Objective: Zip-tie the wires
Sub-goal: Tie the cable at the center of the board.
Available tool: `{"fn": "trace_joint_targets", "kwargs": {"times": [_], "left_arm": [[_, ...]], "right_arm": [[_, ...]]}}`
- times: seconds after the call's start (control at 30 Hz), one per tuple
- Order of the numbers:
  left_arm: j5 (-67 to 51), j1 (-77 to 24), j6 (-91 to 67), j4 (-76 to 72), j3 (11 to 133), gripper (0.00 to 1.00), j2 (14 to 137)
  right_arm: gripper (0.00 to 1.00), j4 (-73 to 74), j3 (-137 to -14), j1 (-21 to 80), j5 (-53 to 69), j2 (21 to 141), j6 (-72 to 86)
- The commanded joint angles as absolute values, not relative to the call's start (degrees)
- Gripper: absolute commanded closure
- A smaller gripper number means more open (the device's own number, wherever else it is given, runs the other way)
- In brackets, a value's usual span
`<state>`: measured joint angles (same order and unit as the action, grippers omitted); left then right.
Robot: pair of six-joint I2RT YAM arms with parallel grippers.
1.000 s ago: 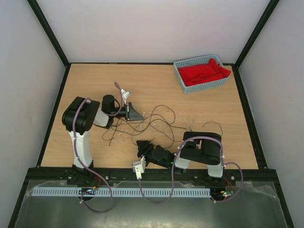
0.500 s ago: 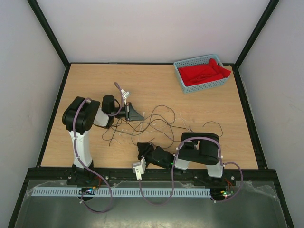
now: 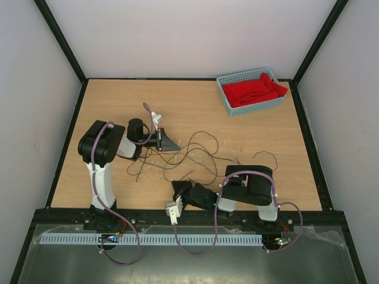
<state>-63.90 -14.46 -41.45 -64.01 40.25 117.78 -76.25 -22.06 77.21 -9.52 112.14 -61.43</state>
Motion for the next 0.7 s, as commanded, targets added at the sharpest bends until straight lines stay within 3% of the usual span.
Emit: {"fn": "trace_joint_targets", "kwargs": {"times": [0.0, 0.23, 0.37, 0.67], "left_arm": [[-65.3, -14.68, -41.2, -66.18, 41.62, 1.0, 118.19], [-65.55, -14.77, -41.13, -66.11, 41.57, 1.0, 117.89], [-65.65, -14.84, -40.61, -66.09, 41.06, 1.0, 117.1], [-65.74, -15.42, -37.12, -66.14, 38.3, 1.0, 112.68]], "right_arm": [[0.86, -73.66, -20.87, 77.69, -7.24, 112.05, -57.66], [1.0, -74.34, -21.0, 77.7, -6.83, 111.09, -53.42], [1.0, -73.42, -20.82, 77.06, -6.15, 108.6, -48.9], [1.0, -59.8, -22.73, 68.3, 9.71, 98.37, -32.78]]}}
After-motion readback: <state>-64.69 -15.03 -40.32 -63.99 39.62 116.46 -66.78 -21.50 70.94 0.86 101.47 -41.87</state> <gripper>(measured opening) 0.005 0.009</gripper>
